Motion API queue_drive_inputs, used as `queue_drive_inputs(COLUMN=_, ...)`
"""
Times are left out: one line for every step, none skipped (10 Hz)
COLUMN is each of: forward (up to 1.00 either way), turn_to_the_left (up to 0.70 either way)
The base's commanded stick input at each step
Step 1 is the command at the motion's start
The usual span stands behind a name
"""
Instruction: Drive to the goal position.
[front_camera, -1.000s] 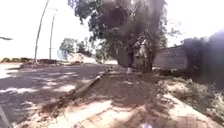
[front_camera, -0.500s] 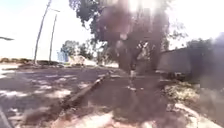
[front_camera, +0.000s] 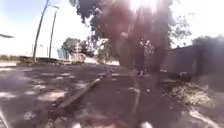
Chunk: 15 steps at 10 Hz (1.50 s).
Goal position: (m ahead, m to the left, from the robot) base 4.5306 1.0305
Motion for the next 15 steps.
queue_drive_inputs(forward=0.7, turn_to_the_left=0.0)
queue_drive_inputs(forward=0.7, turn_to_the_left=0.0)
queue_drive_inputs(forward=0.7, turn_to_the_left=0.0)
queue_drive_inputs(forward=0.7, turn_to_the_left=0.0)
queue_drive_inputs(forward=0.7, turn_to_the_left=0.0)
queue_drive_inputs(forward=0.7, turn_to_the_left=-0.07)
queue_drive_inputs(forward=0.7, turn_to_the_left=-0.23)
queue_drive_inputs(forward=0.7, turn_to_the_left=-0.3)
queue_drive_inputs(forward=0.7, turn_to_the_left=-0.13)
queue_drive_inputs(forward=0.7, turn_to_the_left=0.0)
queue_drive_inputs(forward=0.7, turn_to_the_left=0.0)
queue_drive_inputs(forward=0.7, turn_to_the_left=0.0)
queue_drive_inputs(forward=0.7, turn_to_the_left=0.0)
queue_drive_inputs(forward=0.7, turn_to_the_left=0.0)
queue_drive_inputs(forward=0.7, turn_to_the_left=-0.12)
